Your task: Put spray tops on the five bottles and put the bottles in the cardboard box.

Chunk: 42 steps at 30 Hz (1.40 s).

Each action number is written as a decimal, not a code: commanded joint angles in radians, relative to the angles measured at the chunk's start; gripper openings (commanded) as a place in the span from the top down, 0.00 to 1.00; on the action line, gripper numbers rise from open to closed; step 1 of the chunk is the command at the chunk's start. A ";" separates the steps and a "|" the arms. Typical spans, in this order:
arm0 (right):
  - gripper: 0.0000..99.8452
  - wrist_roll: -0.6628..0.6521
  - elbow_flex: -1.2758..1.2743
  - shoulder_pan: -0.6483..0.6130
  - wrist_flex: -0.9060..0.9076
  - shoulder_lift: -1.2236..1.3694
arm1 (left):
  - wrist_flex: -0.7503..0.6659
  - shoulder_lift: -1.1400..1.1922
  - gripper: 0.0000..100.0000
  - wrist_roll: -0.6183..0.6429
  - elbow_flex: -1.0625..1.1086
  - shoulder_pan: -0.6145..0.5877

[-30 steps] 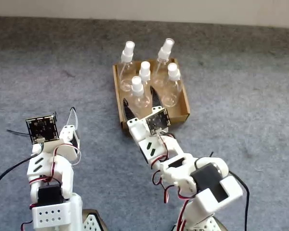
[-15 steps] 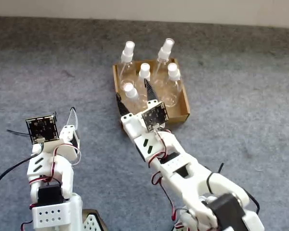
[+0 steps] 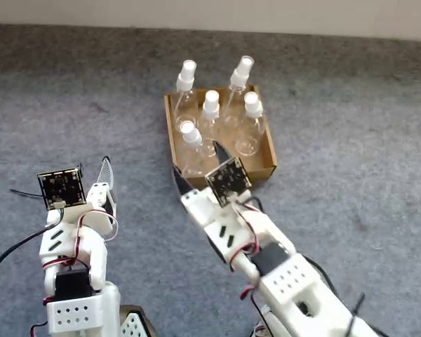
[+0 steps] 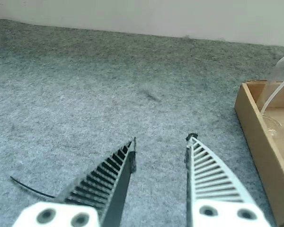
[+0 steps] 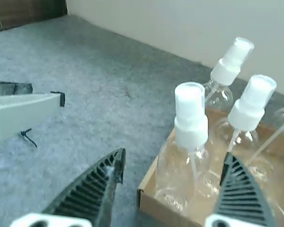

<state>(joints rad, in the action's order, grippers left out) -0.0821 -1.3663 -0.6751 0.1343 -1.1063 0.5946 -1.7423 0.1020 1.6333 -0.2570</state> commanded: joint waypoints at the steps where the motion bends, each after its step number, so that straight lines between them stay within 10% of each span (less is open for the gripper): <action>1: 0.85 -0.014 -0.019 0.038 0.237 -0.245 | -0.031 -0.010 0.84 -0.003 -0.002 0.012; 10: 0.99 -0.015 -0.248 0.226 0.593 -0.748 | -0.028 -0.010 0.84 -0.003 0.025 0.012; 27: 0.99 -0.017 -0.458 0.645 0.677 -0.728 | 0.537 -0.001 0.84 -0.347 0.065 0.010; 32: 0.99 -0.017 -0.458 0.687 0.834 -0.728 | 0.569 -0.001 1.00 -0.322 0.065 0.001; 42: 0.99 -0.015 -0.458 0.734 1.115 -0.731 | 0.575 -0.001 0.99 -0.321 0.065 -0.222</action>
<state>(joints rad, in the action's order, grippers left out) -0.0867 -1.6686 0.0460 1.1868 -1.8243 1.1638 -1.7407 -0.2294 1.6778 -0.4074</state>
